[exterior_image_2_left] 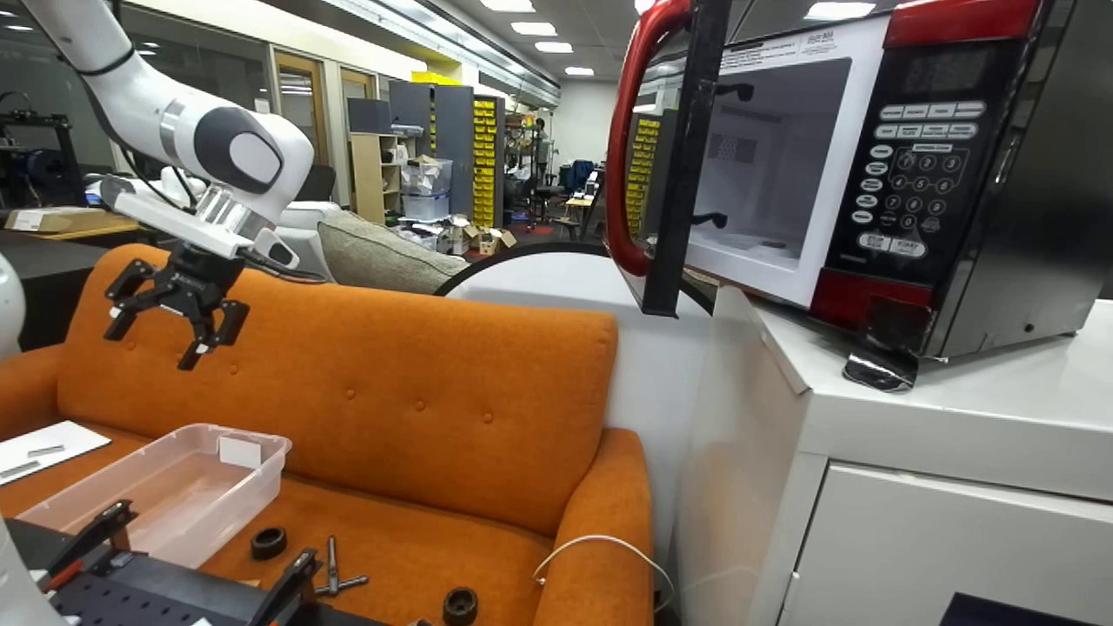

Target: Put the black nut closest to the storage box inside it

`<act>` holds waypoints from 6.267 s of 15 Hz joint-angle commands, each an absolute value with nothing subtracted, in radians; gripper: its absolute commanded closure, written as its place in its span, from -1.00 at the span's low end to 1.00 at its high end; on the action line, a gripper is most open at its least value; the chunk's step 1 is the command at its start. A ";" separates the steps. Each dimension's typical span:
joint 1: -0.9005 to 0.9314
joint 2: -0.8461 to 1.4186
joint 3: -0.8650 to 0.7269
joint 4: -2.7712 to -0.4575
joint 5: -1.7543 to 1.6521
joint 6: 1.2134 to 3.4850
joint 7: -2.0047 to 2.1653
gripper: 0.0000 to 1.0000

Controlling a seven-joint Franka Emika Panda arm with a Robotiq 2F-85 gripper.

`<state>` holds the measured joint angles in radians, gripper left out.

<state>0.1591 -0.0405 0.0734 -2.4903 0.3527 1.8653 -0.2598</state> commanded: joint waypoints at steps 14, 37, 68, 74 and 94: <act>0.145 0.062 0.096 -2.479 0.344 2.001 -0.230 -1.00; 0.123 0.279 0.154 -2.470 0.376 2.371 -0.242 -1.00; 0.086 0.964 0.201 -2.088 0.069 2.840 -0.165 -1.00; 0.107 1.125 0.190 -1.905 0.064 2.817 -0.136 -1.00; 0.151 1.375 0.128 -1.591 0.029 2.654 -0.093 -1.00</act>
